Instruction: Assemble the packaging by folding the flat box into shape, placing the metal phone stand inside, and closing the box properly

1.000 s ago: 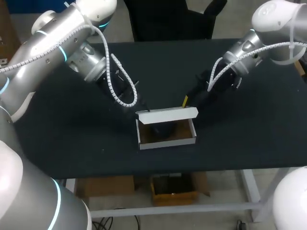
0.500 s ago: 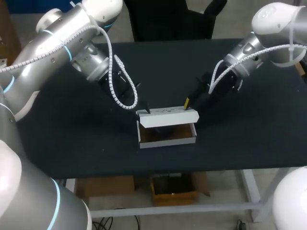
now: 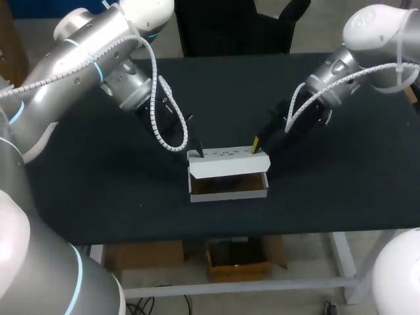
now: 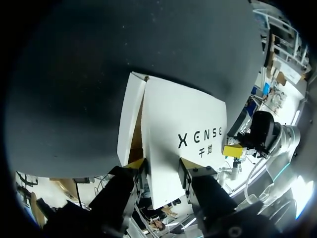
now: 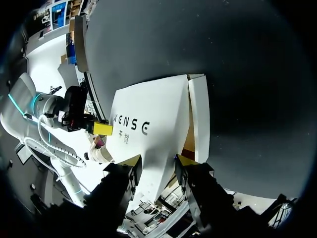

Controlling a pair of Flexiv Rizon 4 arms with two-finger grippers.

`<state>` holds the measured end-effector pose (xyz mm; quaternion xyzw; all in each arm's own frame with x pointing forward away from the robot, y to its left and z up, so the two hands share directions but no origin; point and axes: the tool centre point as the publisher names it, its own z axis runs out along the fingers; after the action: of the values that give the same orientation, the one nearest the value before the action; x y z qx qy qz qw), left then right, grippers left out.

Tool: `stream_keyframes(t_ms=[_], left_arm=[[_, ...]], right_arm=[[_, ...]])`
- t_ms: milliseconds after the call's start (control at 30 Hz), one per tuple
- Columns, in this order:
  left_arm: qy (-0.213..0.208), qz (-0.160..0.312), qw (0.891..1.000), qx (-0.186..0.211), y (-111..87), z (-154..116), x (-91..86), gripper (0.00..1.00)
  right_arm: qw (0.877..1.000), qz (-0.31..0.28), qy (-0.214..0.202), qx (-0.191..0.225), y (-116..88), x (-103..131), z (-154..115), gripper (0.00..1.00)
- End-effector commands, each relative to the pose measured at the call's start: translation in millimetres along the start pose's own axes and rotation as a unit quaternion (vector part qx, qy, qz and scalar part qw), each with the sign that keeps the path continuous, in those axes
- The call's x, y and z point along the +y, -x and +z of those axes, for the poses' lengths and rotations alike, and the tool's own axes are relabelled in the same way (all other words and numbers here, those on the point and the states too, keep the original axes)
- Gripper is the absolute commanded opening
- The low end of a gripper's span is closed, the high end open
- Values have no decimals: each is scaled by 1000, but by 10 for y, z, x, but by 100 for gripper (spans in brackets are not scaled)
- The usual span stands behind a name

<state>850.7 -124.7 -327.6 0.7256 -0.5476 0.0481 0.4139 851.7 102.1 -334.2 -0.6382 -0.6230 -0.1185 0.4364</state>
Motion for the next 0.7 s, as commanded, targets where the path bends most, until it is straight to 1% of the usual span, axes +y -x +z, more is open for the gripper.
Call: stream_keyframes(t_ms=[33,433,700], left_arm=[[2,3,1000,-5,-6,-7,-47,42],[-14,27,999,-25,39,-5,-34,42],[-38,50,997,-38,49,20,8,44]], right_arm=[[1000,1,6,-2,-1,-48,18,42],[1000,2,4,-2,65,10,52,44],[1000,2,1,-3,91,40,69,44]])
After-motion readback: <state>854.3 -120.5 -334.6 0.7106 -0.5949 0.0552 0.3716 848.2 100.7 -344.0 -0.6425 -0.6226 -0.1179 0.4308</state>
